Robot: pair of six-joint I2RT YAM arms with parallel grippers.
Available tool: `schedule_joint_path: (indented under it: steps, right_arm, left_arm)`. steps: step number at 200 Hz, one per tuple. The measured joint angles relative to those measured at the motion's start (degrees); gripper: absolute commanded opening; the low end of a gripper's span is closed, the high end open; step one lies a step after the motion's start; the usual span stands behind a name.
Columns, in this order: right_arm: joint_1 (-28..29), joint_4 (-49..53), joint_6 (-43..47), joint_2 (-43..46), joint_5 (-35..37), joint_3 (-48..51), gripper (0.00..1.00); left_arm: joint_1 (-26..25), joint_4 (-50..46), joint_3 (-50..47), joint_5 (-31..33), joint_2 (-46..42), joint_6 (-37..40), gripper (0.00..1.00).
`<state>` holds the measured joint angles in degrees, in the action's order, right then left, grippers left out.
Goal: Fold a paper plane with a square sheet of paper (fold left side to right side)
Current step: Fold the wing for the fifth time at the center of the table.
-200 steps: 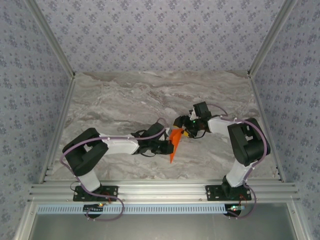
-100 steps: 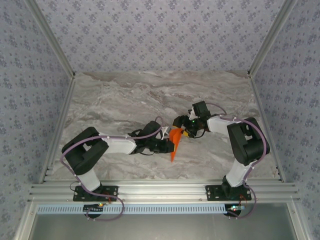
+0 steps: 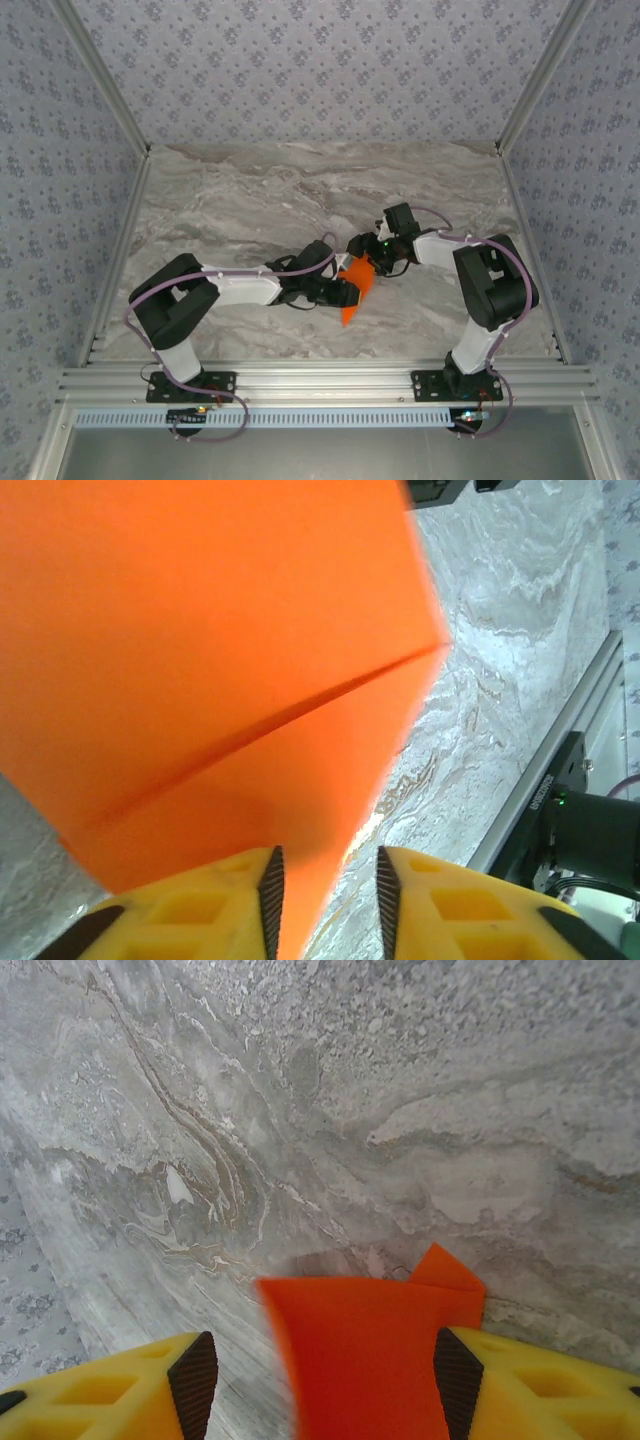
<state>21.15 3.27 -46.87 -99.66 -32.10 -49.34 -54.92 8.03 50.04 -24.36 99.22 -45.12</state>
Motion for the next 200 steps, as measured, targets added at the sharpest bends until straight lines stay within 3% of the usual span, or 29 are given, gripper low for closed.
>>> schedule_joint_path:
  steps: [19,83,144,200]
  right_arm:
    - [0.00,0.02,0.00,0.00,0.00,0.00,0.62]
    - [0.00,0.02,-0.02,0.00,0.02,0.00,0.62]
    - [0.00,0.02,-0.02,0.00,0.00,0.00,0.62]
    - [0.00,0.02,-0.02,0.00,0.02,0.00,0.62]
  left_arm:
    - [-1.40,-3.82,2.36,2.80,0.00,1.36,0.47]
    - [-11.10,-24.33,13.99,20.94,0.24,7.63,0.61]
    - [-15.96,-38.01,26.56,34.21,10.01,11.13,0.64]
    - [-16.02,-44.28,29.05,38.88,13.84,11.69,0.61]
